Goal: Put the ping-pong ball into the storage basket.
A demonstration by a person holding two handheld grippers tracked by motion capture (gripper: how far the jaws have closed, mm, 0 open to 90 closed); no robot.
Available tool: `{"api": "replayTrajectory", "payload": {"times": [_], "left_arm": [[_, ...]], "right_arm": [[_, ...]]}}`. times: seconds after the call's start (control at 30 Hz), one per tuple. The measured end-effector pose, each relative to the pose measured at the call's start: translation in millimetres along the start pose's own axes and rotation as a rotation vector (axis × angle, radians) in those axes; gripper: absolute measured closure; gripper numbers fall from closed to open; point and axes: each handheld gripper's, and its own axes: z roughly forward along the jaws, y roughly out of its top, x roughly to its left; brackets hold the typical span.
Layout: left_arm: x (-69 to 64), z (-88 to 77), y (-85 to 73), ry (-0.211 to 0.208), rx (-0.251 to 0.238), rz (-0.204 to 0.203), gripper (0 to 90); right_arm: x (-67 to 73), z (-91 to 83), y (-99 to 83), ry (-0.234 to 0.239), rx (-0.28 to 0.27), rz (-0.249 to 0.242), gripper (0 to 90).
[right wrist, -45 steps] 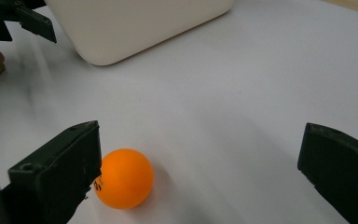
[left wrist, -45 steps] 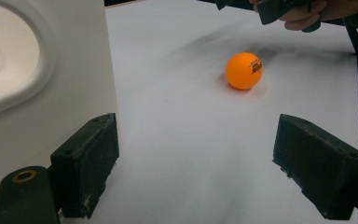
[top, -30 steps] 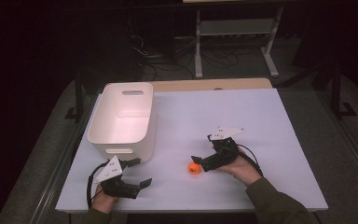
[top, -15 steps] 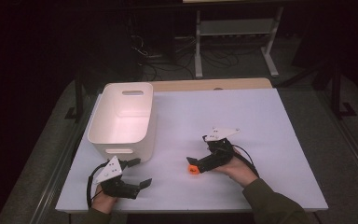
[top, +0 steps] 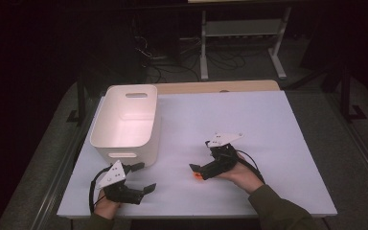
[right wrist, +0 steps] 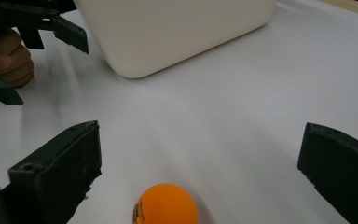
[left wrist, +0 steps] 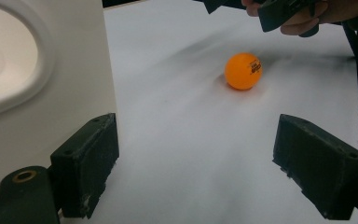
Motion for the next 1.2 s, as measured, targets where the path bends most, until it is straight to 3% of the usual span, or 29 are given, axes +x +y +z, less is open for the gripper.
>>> {"api": "replayTrajectory", "payload": {"times": [1.2], "left_arm": [[-0.5, 0.1, -0.1, 0.001, -0.001, 0.000, 14.1]], "right_arm": [[10.0, 15.3, -14.8, 0.027, 0.106, -0.059, 0.0]]}}
